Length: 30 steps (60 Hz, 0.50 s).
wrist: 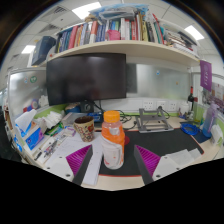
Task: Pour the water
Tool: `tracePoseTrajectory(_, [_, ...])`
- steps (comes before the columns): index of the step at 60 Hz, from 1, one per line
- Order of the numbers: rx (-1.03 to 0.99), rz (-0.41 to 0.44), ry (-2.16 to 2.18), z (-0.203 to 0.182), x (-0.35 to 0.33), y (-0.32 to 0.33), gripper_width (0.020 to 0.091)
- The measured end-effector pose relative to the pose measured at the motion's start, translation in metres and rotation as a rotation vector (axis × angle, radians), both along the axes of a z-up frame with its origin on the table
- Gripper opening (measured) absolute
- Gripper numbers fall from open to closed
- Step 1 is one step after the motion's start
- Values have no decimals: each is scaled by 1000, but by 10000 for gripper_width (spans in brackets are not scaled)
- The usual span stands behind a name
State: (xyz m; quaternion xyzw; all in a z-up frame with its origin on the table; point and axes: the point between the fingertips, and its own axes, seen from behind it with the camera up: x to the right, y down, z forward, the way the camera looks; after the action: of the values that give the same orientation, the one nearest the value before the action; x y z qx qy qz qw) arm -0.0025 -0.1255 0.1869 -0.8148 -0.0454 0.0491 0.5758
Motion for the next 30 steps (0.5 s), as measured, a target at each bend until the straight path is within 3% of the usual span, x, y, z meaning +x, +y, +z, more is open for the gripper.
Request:
tracePoseTrajectory(10, [44, -35, -26, 16, 28, 40, 860])
tracePoseTrajectory(15, [66, -27, -47, 26, 38, 55, 824])
tracePoseTrajectory(18, [92, -22, -59, 35, 44, 63, 772])
tracePoseTrajectory(24, [112, -24, -73, 43, 57, 76, 587])
tracePoseTrajectory(30, [141, -44, -56, 59, 73, 84, 561])
